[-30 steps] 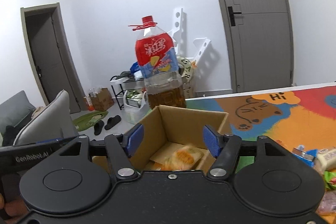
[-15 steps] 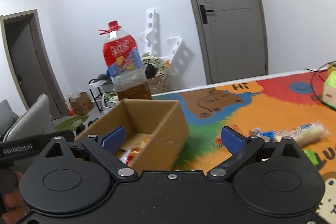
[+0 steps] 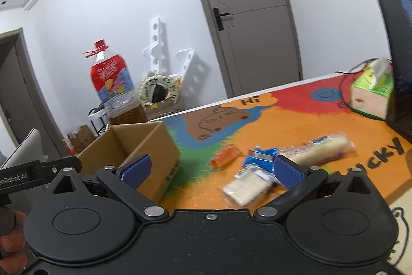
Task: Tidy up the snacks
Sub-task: 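Open both tools over the box and move back to the snack pile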
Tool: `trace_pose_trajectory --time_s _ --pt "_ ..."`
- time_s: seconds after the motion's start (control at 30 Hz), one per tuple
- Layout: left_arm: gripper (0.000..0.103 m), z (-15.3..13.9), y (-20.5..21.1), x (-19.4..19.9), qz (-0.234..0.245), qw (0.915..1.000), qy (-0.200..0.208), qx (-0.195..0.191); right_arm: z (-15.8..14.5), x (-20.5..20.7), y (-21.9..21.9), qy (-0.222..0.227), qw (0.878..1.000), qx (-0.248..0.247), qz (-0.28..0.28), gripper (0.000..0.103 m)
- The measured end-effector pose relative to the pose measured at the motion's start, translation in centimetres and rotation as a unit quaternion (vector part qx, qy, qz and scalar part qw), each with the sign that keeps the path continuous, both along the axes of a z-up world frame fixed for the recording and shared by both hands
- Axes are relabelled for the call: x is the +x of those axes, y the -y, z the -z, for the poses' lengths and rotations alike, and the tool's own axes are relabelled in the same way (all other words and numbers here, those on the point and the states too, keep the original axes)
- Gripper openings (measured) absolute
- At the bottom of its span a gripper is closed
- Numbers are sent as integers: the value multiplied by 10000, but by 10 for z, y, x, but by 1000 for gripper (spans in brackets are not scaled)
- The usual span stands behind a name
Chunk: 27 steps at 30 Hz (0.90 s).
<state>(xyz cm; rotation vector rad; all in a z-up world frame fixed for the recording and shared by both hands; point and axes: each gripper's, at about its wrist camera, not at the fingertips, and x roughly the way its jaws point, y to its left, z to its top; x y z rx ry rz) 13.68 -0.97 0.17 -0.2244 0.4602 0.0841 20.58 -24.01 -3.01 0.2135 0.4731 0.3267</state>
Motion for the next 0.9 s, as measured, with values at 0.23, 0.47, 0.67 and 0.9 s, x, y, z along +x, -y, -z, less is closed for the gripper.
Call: trace_pose_trajectory --time_s 0.23,0.47,0.67,0.9 --pt "92 -1 30 -1 199 9998 29 53 6 -6 37 -35 9994 124 306 103" --pt "92 -2 57 0 416 9990 66 115 7 -12 71 -13 9980 264 583 103" --pt "92 4 79 8 617 9980 33 157 18 -10 92 -146 9965 310 758 103" --pt "92 17 96 21 795 9962 -177 308 31 -4 102 -310 9954 297 854 99"
